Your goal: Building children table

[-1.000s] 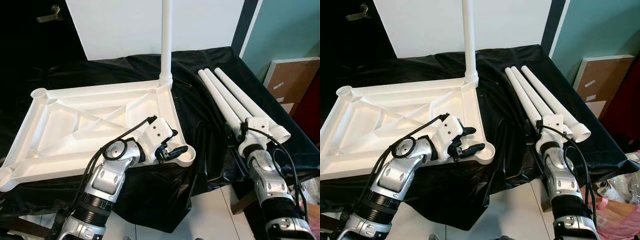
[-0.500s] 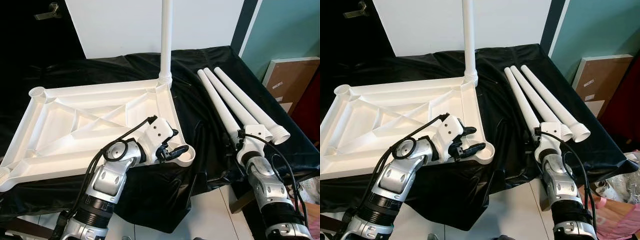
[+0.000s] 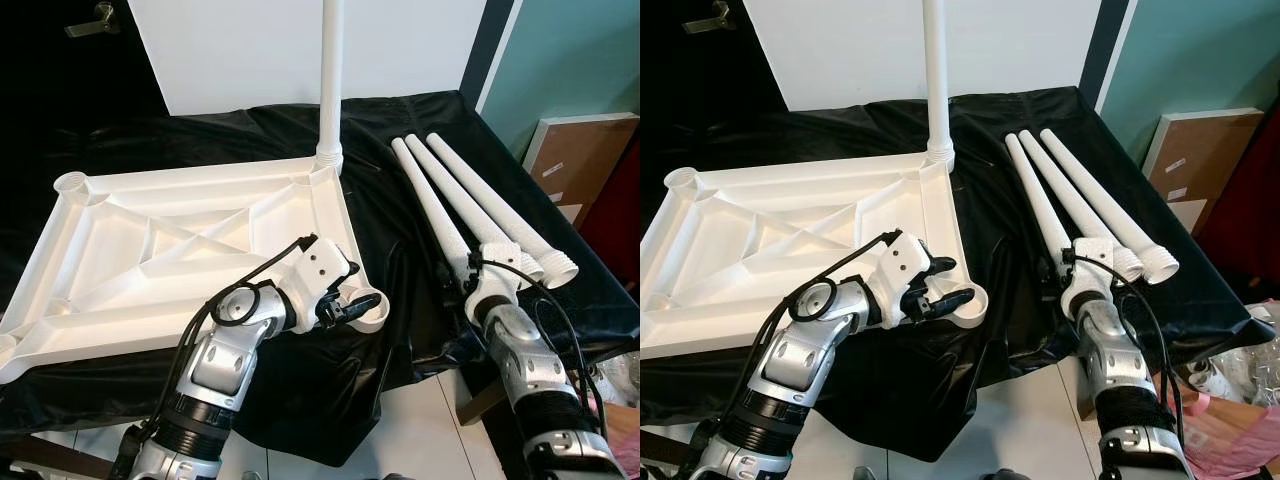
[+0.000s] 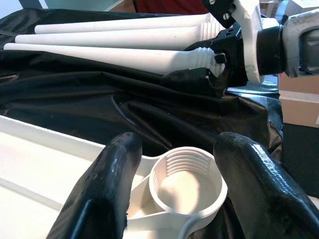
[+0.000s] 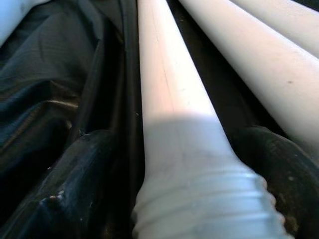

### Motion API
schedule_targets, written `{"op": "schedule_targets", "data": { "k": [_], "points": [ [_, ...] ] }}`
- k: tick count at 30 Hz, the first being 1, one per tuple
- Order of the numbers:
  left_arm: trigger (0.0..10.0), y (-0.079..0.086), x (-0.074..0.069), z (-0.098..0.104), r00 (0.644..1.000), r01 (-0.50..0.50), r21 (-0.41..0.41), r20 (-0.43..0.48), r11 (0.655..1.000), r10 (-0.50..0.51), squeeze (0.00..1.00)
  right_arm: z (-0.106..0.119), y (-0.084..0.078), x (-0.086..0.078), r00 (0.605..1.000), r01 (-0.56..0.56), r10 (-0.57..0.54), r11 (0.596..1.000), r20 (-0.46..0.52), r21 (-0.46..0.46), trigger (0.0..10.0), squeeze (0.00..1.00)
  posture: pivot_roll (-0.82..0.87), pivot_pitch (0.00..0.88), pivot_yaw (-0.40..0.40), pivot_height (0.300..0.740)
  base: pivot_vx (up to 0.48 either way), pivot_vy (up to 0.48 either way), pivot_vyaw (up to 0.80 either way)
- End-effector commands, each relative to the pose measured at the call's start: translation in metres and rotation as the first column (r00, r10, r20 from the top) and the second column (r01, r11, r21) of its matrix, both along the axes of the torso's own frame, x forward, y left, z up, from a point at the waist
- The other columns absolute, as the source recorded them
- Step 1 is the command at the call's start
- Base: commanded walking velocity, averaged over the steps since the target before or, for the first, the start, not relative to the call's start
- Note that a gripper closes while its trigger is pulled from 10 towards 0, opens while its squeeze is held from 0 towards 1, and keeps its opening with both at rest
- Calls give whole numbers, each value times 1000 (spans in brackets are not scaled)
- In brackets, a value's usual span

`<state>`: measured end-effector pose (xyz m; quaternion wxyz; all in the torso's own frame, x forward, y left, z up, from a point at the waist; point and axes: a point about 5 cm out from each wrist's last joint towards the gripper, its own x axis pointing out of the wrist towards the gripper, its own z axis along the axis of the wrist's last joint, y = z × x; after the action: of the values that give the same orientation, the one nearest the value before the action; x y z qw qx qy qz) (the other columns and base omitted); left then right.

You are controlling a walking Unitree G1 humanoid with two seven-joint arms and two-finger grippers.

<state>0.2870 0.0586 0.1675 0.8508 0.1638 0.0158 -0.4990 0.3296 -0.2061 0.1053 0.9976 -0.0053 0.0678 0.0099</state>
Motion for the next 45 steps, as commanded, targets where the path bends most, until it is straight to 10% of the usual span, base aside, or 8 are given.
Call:
{"op": "schedule_targets", "data": {
  "k": [1,6,18,19,21,22,43,45],
  "points": [
    [10000,6,5,3,984,-168,-25,49,986,169,0,-8,0,-2,999,-6,6,1000,-40,10,5765,0,-34,88,-20,740,0,0,0],
    [10000,9,6,5,980,-188,-26,56,982,189,0,-20,12,-6,990,-65,70,997,-123,43,0,0,-34,88,-20,740,0,0,0],
    [10000,6,8,7,980,-190,-32,55,981,192,0,-28,21,-12,982,-110,115,993,-147,44,10000,0,-34,71,-15,740,0,0,0],
    [10000,5,8,8,980,-193,-44,49,980,195,0,-24,24,-12,983,-132,139,989,-117,67,0,0,-34,69,-13,740,0,0,0],
    [10000,5,10,10,979,-196,-62,39,979,198,0,-16,27,-11,986,-150,155,986,-65,71,0,0,-34,68,-13,740,0,0,0],
    [10000,5,10,10,979,-196,-65,37,978,199,0,-14,27,-11,986,-151,155,986,-58,70,10000,0,-34,68,-13,740,0,0,0],
    [10000,14,24,34,975,-221,-302,-89,927,204,0,64,54,-24,863,-221,169,974,475,55,10000,0,-38,69,-3,740,0,0,0],
    [10000,16,26,37,973,-223,-364,-134,904,187,1000,65,59,-26,853,-246,192,968,486,48,10000,0,-37,68,-4,740,0,0,0]
  ]
}}
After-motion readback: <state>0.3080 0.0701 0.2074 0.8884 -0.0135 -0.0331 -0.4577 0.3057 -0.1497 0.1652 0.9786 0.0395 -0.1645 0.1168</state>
